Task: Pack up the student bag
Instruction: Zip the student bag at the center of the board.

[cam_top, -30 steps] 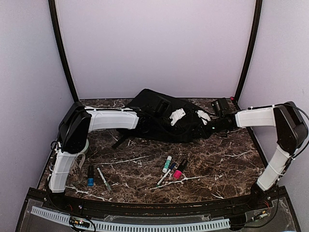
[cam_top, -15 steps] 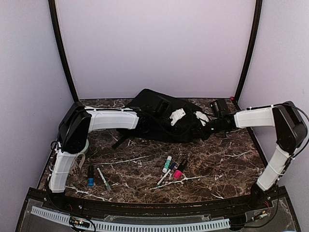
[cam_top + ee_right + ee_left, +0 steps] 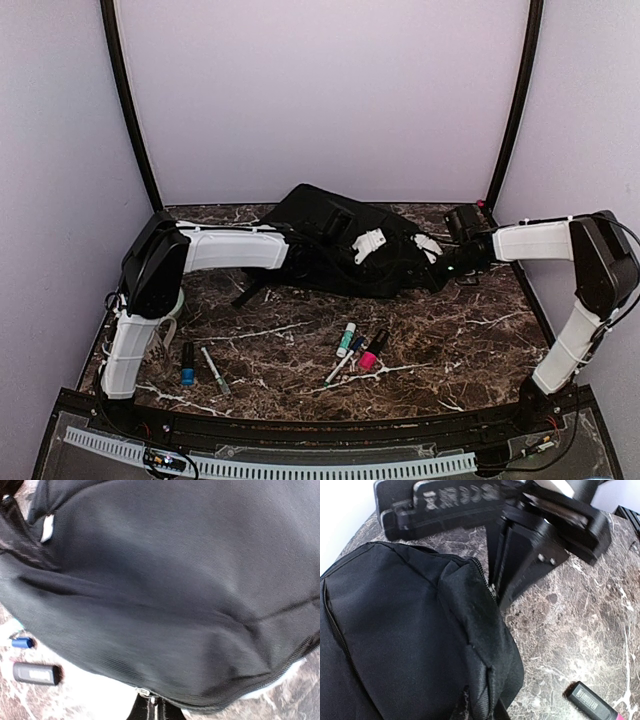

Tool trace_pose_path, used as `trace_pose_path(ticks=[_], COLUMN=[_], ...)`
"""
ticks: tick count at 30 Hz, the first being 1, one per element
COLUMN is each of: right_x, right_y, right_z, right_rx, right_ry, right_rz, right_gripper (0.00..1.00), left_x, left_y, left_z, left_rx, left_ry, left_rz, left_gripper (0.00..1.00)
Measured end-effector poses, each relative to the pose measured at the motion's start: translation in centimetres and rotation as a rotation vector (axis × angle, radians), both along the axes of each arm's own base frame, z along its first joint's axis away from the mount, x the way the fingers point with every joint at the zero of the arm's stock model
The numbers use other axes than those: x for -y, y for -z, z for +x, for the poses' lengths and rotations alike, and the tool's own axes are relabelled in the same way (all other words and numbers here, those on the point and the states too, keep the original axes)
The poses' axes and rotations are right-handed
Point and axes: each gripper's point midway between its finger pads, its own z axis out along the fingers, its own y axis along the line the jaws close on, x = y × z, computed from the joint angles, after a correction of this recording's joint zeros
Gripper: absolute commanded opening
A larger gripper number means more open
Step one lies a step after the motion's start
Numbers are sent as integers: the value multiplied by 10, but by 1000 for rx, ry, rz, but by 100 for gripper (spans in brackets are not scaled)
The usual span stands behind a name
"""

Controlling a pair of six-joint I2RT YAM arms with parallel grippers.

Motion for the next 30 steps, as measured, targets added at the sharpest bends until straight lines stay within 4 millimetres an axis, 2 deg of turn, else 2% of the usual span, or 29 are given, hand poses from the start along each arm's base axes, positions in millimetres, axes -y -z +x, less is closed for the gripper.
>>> trace_pose_path(ticks=[4, 9, 15, 21, 25, 28, 30], right_x=[15, 31, 39, 36, 24, 16, 12], right_y=[7, 25, 37, 32, 30, 28, 26], right_z=[-1, 0, 6, 11, 10, 12, 16], right_rx=[-31, -103, -147, -147, -153, -158, -152], right_ry=[20, 56, 75, 58, 19, -1, -7], right_rz=[-23, -65, -109, -116, -91, -71, -60], right_gripper=[0, 0, 0, 0, 0, 0, 0], left_x=[-1, -9, -27, -52, -74, -87, -95], left_y=[10, 13, 18, 16, 13, 15, 17], left_z=[-11, -33, -42, -40, -37, -35, -34], left_rx=[27, 76, 150, 217, 234, 233, 233], left_ry=[34, 72, 74, 42, 13, -5, -19], left_rz=[26, 71, 139, 184, 195, 213, 230], left_gripper=[0, 0, 0, 0, 1, 6, 14])
